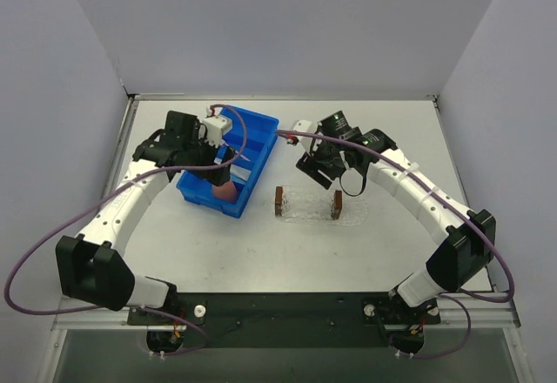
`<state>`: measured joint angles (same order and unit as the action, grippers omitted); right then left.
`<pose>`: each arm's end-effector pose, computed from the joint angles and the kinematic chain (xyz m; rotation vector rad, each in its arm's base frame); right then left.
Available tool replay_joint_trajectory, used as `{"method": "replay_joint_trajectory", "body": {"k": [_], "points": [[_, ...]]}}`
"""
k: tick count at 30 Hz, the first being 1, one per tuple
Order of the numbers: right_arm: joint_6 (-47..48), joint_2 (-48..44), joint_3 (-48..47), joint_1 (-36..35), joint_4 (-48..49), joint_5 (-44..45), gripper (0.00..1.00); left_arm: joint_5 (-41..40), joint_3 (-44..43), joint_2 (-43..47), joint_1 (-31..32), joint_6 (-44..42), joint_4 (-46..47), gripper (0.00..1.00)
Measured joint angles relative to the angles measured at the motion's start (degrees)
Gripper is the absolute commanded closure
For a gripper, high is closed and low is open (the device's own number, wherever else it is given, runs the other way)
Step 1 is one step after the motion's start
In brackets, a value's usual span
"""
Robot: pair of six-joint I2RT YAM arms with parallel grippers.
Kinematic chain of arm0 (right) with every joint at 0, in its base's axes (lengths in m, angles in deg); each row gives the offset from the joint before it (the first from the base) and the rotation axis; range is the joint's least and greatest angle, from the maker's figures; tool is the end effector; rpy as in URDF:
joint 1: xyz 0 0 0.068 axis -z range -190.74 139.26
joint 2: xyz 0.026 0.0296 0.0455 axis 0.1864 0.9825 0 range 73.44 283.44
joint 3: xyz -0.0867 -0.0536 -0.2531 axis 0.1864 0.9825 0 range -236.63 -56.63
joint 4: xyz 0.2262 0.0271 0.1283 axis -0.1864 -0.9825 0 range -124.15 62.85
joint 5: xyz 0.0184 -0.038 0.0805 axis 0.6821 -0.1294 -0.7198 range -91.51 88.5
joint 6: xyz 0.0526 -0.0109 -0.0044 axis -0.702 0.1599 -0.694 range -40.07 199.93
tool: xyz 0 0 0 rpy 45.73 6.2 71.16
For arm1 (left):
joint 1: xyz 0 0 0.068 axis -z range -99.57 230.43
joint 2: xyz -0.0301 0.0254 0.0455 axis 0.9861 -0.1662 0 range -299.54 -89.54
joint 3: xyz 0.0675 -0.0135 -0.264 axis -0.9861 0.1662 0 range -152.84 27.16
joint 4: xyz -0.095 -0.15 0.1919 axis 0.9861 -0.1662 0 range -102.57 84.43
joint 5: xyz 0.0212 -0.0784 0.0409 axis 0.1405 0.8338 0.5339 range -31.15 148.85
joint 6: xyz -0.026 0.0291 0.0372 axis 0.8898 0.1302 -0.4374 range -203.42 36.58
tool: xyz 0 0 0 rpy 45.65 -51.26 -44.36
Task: Prepare toiletry sets of a toothbrush and toothpaste on the tray
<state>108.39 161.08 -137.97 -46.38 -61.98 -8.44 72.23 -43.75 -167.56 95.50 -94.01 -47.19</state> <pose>0.2751 0.2025 0.3382 -1.2685 1.9072 0.2035 0.2754 -0.0828 0.3194 0.6395 2.3289 -0.3182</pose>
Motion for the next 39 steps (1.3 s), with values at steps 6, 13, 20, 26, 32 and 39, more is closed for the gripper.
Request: {"method": "replay_joint_trajectory", "body": {"k": [6,13,20,26,32,39], "points": [[-1.20,0.00,-0.17,2.01,-1.11,-0.87,0.39,-2.36,-1.97,-4.50,3.34,0.92,-3.48,0.04],[-1.20,0.00,-0.15,2.73,-1.77,-1.09,0.40,-5.77,-1.70,-6.86,4.63,0.92,-3.56,0.04],[-1.20,0.00,-0.09,2.99,-1.86,-1.09,0.40,-7.58,-1.38,-10.43,5.25,0.83,-2.73,0.05],[-1.16,0.00,0.28,2.99,-1.86,-1.09,0.41,-8.26,-0.94,-12.35,5.25,0.81,-1.53,0.07],[-1.03,0.00,0.39,2.99,-1.84,-1.09,0.41,-8.22,-0.63,-14.21,5.25,0.79,-0.20,0.11],[-0.98,0.02,1.16,3.08,-1.81,-1.07,0.41,-7.61,-0.15,-15.50,5.25,0.87,0.48,0.19]]}}
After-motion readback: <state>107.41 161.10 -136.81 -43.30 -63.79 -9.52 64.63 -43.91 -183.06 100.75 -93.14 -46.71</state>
